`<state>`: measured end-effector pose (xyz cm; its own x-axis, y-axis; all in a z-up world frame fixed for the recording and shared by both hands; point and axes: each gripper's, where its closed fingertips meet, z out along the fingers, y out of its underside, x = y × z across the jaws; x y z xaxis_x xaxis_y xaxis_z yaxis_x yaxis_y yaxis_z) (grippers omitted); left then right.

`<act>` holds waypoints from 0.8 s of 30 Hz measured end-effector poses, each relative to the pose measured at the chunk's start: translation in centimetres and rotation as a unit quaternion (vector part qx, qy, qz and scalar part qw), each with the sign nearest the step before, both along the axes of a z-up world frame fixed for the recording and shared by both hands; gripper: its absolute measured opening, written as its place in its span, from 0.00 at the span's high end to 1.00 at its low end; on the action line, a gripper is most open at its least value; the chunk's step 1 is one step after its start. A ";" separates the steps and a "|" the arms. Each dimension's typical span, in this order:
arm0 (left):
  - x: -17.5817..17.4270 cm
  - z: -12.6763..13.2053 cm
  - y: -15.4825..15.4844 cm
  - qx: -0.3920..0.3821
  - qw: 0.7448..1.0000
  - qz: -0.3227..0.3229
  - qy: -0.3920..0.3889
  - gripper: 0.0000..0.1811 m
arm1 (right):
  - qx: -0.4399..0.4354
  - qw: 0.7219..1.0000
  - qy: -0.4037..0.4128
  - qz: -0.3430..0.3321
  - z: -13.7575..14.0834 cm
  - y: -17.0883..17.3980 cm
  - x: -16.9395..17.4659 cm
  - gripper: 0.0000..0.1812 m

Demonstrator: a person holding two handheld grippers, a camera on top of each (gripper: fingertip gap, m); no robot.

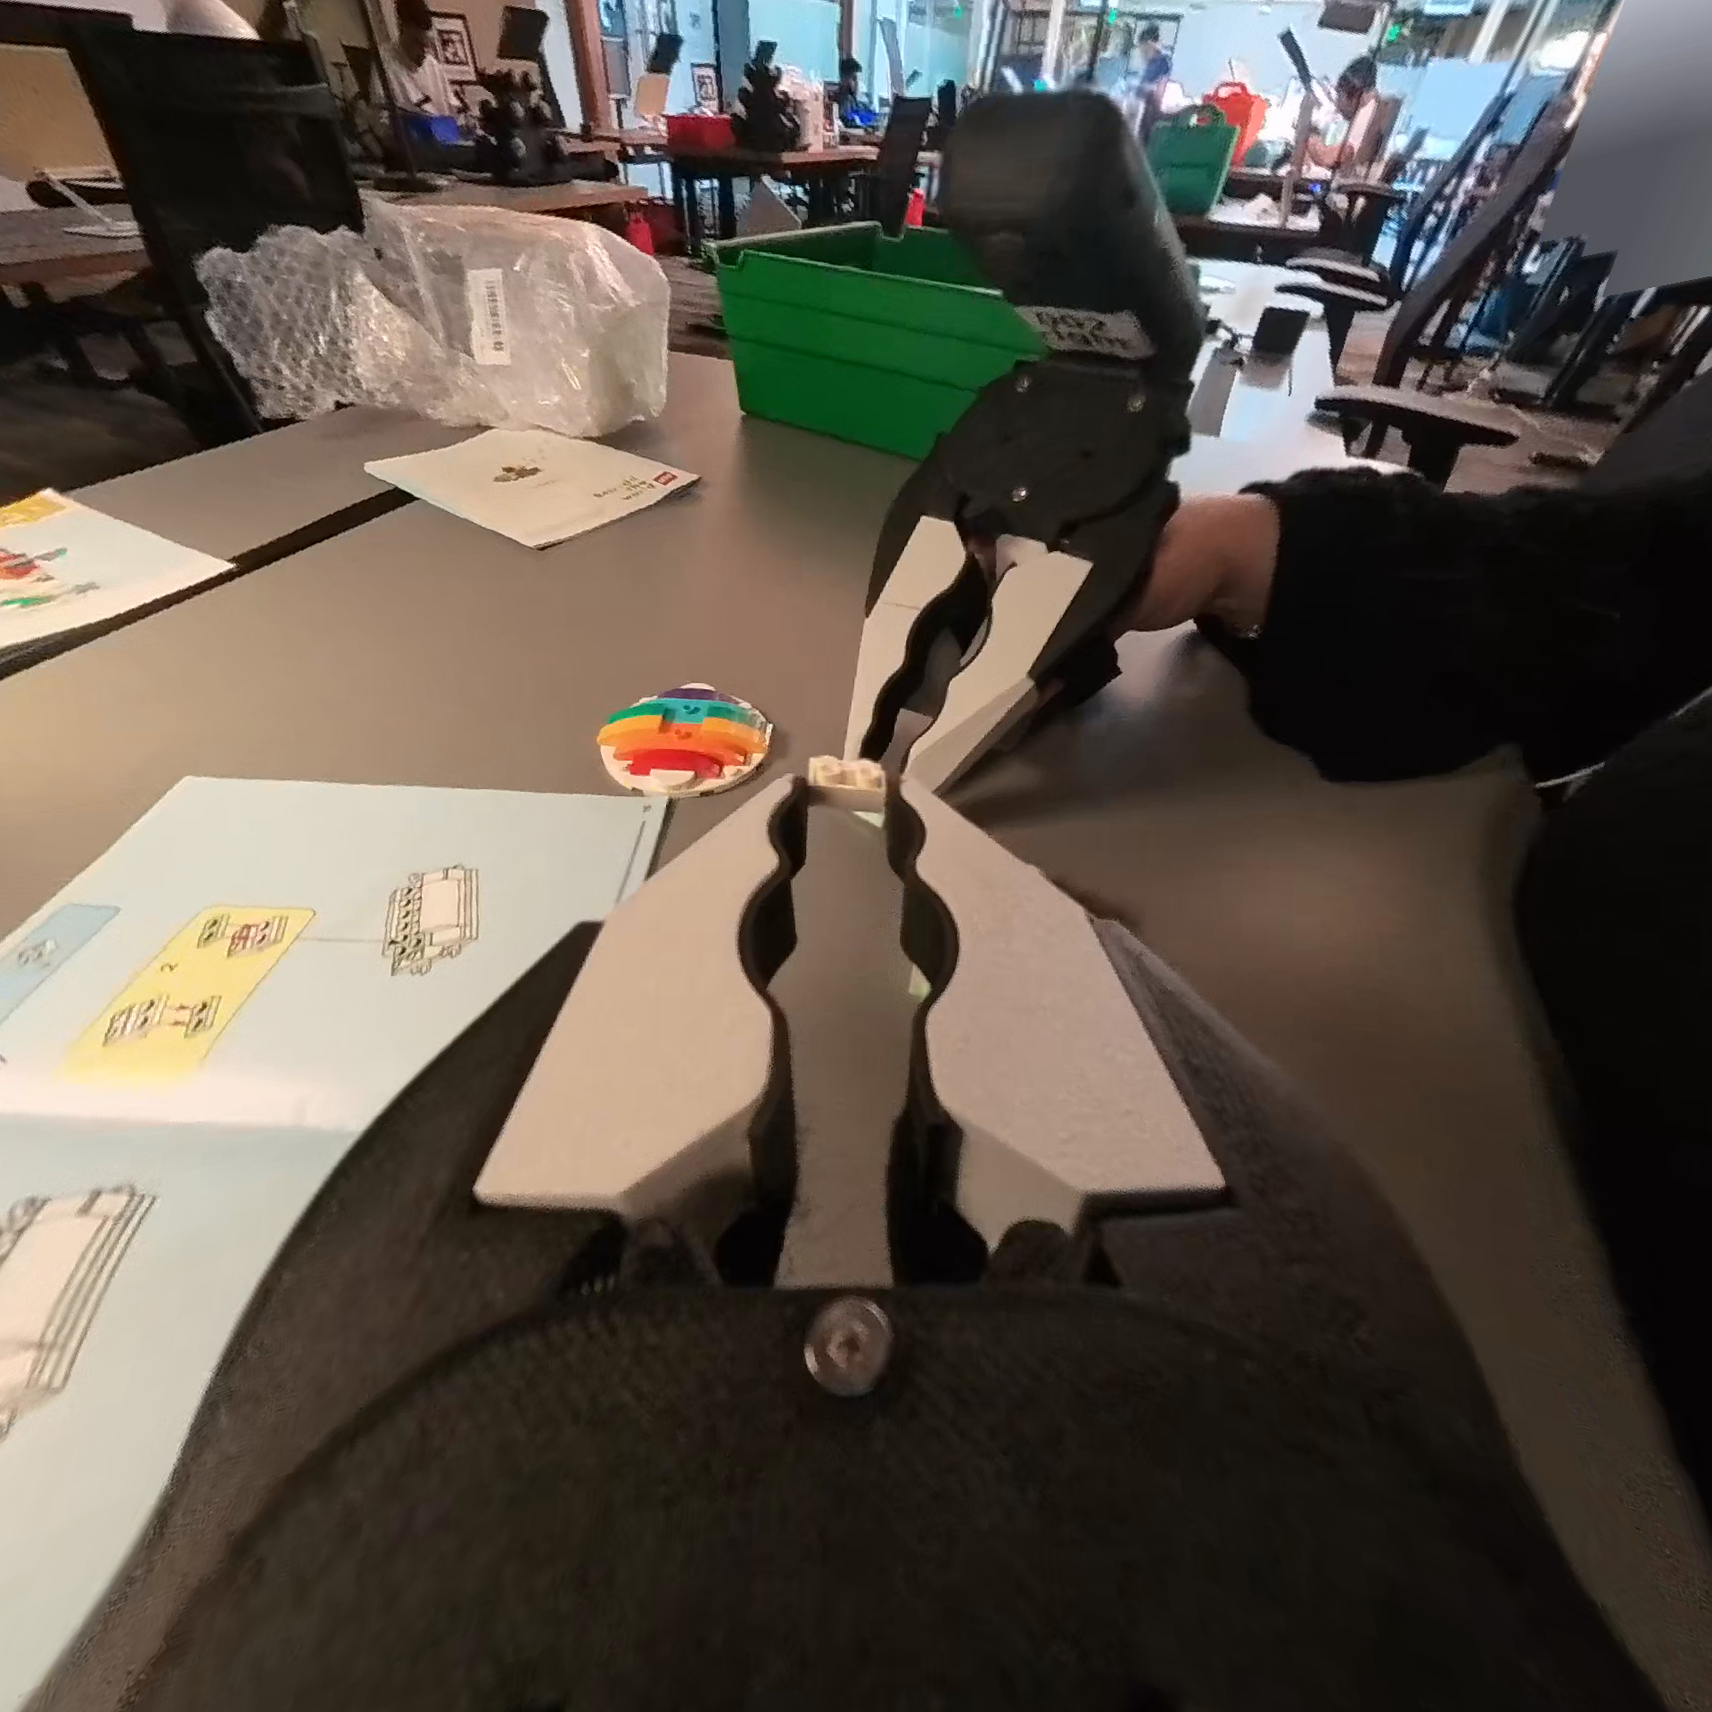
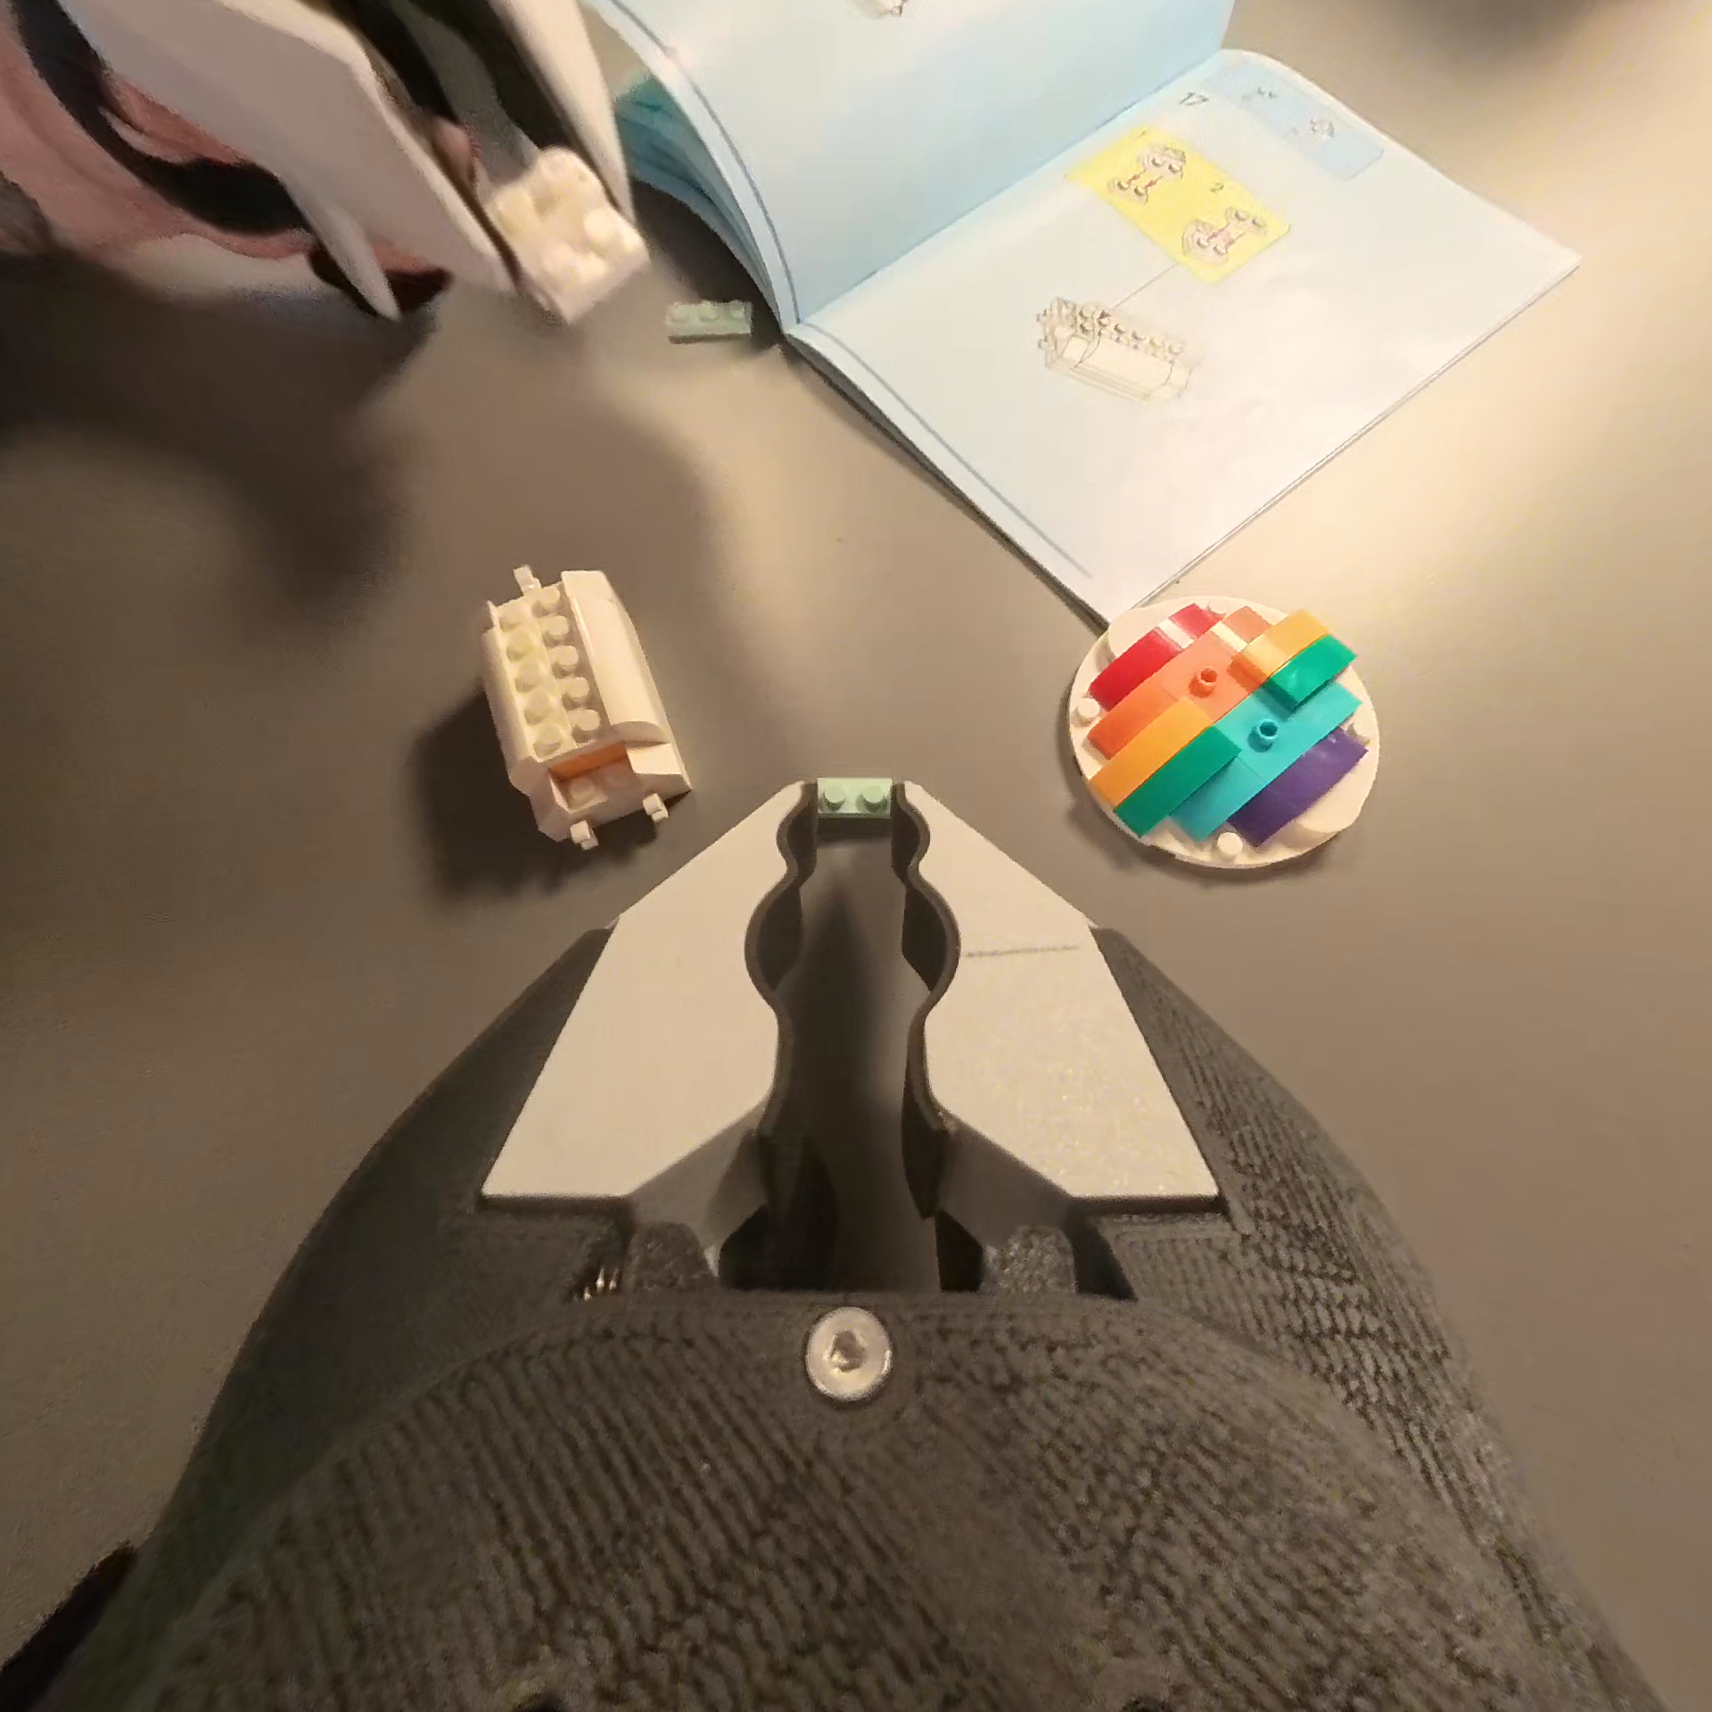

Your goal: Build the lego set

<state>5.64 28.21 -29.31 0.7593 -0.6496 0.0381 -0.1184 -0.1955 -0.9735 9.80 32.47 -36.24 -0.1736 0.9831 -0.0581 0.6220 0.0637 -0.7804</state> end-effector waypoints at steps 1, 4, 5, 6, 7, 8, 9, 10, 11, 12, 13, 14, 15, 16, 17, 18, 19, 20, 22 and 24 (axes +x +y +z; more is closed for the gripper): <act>-0.1 0.0 0.2 0.005 1.000 0.001 0.004 0.92 | -0.001 1.000 0.011 0.005 0.3 0.0 -0.1 0.92; -0.7 0.3 0.1 0.015 1.000 0.013 -0.017 0.92 | -0.005 0.999 0.045 0.010 1.3 0.0 -0.4 0.92; -0.9 0.4 -0.2 0.019 0.999 0.014 -0.025 0.92 | -0.003 0.998 0.058 0.012 1.7 0.0 -0.4 0.92; -1.2 0.5 -0.4 0.025 0.999 0.019 -0.027 0.92 | -0.001 0.997 0.072 0.015 2.1 0.0 -0.5 0.92; -1.4 0.7 -0.6 0.033 0.999 0.024 -0.028 0.92 | 0.002 0.996 0.083 0.018 2.4 -0.1 -0.6 0.92; -1.5 0.9 -0.7 0.040 0.998 0.025 -0.029 0.92 | 0.005 0.995 0.094 0.021 2.7 -0.2 -0.8 0.92; -1.5 0.9 -0.8 0.042 0.998 0.025 -0.026 0.92 | 0.008 0.994 0.104 0.024 2.9 -0.4 -0.9 0.92; -1.6 0.8 -0.8 0.041 0.999 0.025 -0.018 0.92 | 0.011 0.993 0.113 0.028 3.1 -0.5 -1.1 0.92; -1.7 0.7 -0.8 0.040 0.999 0.025 -0.010 0.92 | 0.014 0.992 0.119 0.030 3.3 -0.6 -1.3 0.92; -1.8 0.6 -0.7 0.041 0.999 0.027 -0.004 0.92 | 0.015 0.991 0.125 0.034 3.5 -0.7 -1.4 0.92; -1.9 0.6 -0.7 0.041 0.999 0.026 -0.004 0.92 | 0.018 0.991 0.130 0.037 3.6 -0.8 -1.6 0.92; -1.9 0.5 -0.8 0.039 0.999 0.023 -0.006 0.92 | 0.021 0.989 0.138 0.040 3.8 -0.9 -1.8 0.92; -1.8 0.5 -0.9 0.036 0.999 0.021 -0.009 0.92 | 0.024 0.988 0.147 0.043 4.0 -0.9 -2.0 0.92; -1.8 0.5 -0.9 0.036 0.999 0.019 -0.010 0.92 | 0.026 0.986 0.156 0.046 4.2 -1.0 -2.2 0.92; -1.8 0.5 -0.9 0.037 0.999 0.018 -0.008 0.92 | 0.024 0.985 0.163 0.049 4.5 -1.0 -2.4 0.92; -1.8 0.5 -1.0 0.038 0.999 0.018 -0.005 0.92 | 0.019 0.984 0.169 0.053 4.9 -1.0 -2.6 0.92; -1.7 0.5 -1.0 0.041 0.999 0.018 -0.002 0.92 | 0.012 0.983 0.175 0.056 5.2 -1.0 -2.9 0.92; -1.7 0.6 -1.0 0.044 0.999 0.018 0.000 0.92 | 0.004 0.982 0.180 0.062 5.6 -1.0 -3.2 0.92; -1.7 0.6 -1.0 0.048 0.999 0.020 0.004 0.92 | -0.003 0.978 0.194 0.075 6.4 -0.9 -3.9 0.92; -1.9 0.6 -0.9 0.053 0.998 0.027 0.008 0.92 | -0.002 0.974 0.207 0.093 7.1 -0.7 -4.7 0.92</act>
<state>3.76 27.29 -28.72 0.7928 -0.6081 -0.0410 -0.1255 -0.0971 -0.9873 5.06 31.80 -29.15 -0.3589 0.9320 0.0511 0.2314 0.1419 -0.9625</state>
